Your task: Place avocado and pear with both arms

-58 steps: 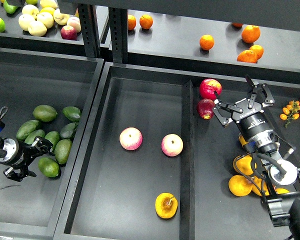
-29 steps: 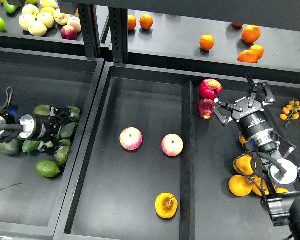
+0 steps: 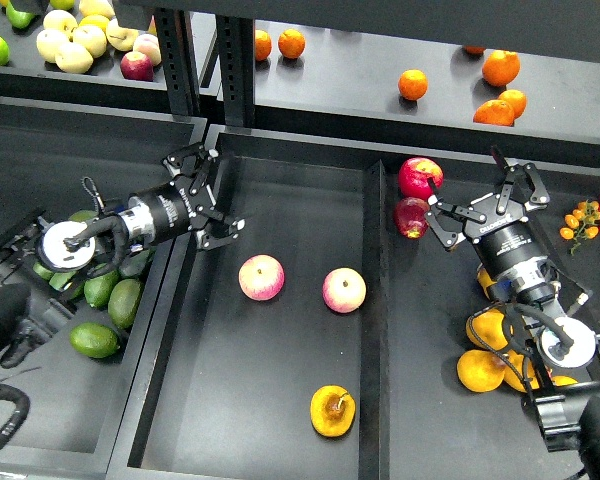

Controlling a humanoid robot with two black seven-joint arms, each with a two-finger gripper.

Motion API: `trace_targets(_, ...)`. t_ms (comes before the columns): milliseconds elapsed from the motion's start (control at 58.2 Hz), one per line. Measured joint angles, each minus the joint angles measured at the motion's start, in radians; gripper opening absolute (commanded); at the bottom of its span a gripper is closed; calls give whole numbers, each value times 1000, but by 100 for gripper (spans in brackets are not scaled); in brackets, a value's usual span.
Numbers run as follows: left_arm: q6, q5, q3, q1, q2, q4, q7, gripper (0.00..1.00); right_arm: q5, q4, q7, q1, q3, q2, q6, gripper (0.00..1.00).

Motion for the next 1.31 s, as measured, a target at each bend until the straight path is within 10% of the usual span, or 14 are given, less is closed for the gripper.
trace_targets(344,56,-39,-1,98,-1,-139,3,99,-8,38,-185,-3,-157,-9,0,99)
trace_targets(567,62,-48,2,124,-1,-157,3,99,-8,39,-266,71,-501,-246,0,99)
trace_targets(894,59,-48,1,126,-1,-163,1,99,-21,50,-321,218,-947,-416,0,100)
trace_targets(1306,85,-48,-15,147,-1,-178,-1,99,-127,118,-324,259,-1044,-417,0,99)
